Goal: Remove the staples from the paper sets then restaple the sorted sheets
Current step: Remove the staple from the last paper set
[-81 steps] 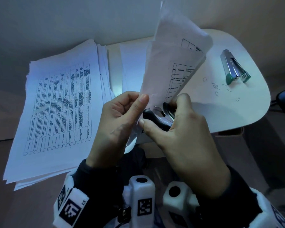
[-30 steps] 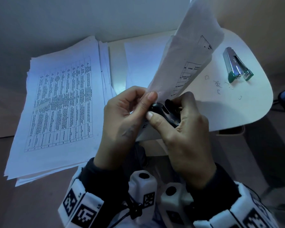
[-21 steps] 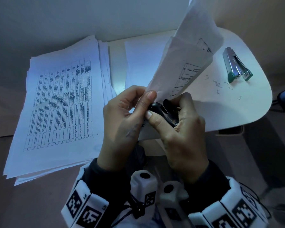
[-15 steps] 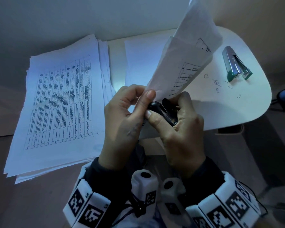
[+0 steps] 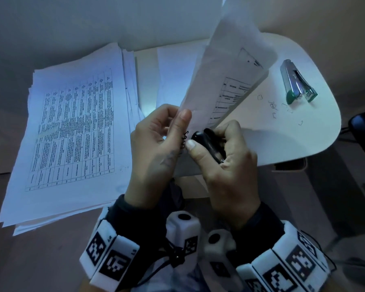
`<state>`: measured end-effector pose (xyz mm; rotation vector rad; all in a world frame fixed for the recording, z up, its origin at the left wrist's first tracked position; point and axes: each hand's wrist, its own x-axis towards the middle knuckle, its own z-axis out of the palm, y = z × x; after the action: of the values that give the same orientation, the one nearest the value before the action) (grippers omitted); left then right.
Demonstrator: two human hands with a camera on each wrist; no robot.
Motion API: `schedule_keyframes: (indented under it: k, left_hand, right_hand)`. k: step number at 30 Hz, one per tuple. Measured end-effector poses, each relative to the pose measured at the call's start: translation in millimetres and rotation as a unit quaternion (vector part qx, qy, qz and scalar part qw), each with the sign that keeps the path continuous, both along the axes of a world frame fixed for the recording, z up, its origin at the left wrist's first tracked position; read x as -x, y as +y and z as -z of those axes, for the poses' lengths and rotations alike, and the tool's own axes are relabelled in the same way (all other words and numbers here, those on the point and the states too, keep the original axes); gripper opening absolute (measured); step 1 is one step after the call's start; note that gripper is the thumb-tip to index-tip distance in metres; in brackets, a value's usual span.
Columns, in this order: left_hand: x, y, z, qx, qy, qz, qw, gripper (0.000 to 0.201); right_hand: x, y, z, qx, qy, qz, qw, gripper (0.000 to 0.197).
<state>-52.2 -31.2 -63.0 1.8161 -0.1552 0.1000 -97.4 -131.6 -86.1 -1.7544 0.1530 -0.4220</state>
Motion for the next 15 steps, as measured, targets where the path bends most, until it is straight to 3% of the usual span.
schedule_keyframes:
  k: [6,15]
  left_hand:
    - [-10,8,-5,0.028,0.058,0.016,0.998,0.017]
    - [-18,8,-21,-0.001,0.003,-0.024,1.000,0.023]
  right_hand:
    - [-1,-14,-4,-0.008,0.010,-0.011,1.000,0.034]
    - [-17,-49,-8,-0.017,0.117,-0.110,0.987,0.047]
